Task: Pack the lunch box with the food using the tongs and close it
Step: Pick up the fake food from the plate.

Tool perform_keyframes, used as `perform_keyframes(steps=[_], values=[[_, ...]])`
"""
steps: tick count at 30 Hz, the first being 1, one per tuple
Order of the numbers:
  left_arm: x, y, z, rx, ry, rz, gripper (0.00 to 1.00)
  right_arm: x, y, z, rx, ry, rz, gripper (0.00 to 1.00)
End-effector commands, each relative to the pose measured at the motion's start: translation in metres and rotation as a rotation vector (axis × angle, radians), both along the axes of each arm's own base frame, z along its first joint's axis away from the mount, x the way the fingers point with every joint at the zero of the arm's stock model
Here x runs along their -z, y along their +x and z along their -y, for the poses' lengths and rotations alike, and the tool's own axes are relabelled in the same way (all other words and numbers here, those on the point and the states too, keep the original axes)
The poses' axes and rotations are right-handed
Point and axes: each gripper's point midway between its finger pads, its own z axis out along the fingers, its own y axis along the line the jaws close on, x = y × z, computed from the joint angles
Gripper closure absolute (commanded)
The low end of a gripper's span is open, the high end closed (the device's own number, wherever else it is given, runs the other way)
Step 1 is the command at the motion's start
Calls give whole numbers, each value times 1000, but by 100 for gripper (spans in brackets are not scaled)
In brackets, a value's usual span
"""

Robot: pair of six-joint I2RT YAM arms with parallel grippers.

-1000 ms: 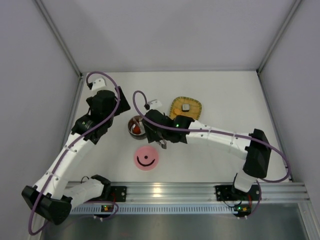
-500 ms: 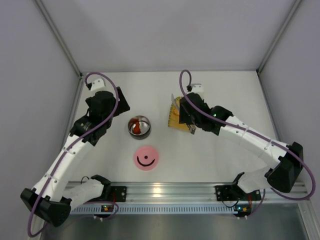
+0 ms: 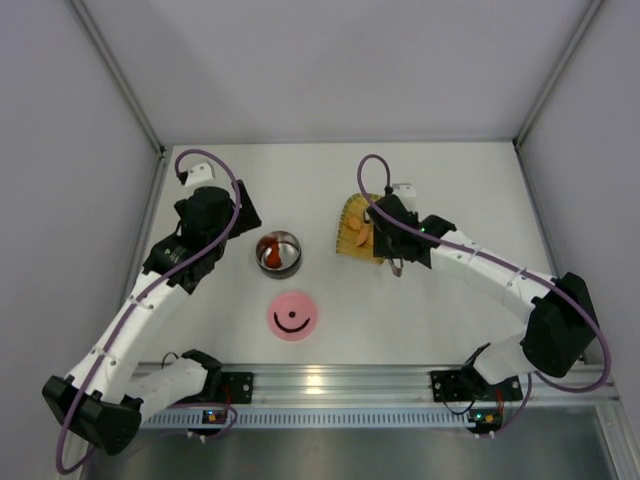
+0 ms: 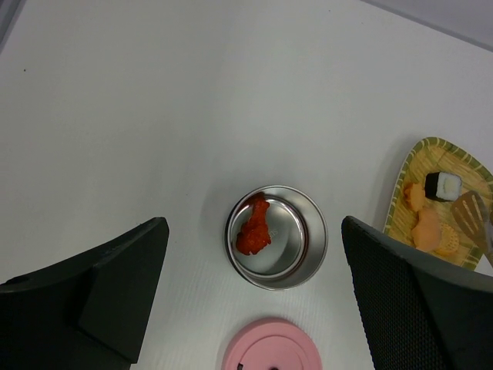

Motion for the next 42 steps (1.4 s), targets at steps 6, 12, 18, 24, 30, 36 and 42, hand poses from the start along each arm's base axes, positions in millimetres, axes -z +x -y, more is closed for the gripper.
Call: perform_keyframes(steps=[6,12,18,24,30,36,42], values=[[-13,1,-1,2,-18,55,1,-11,38,-17,-4,21,58,50],[-12,1,-1,3,-14,52,1,-11,46,-25,-13,22,58,50],[-11,1,-1,6,-14,50,1,-5,53,-26,-6,13,49,50],[-11,1,0,9,-12,50,1,3,59,-20,6,2,34,51],[-11,0,-1,7,-11,49,1,9,65,-18,4,15,29,54],[-11,0,-2,5,-9,48,1,10,66,-18,1,22,27,66],[-11,0,-2,3,-13,49,1,1,64,-15,7,28,42,75]])
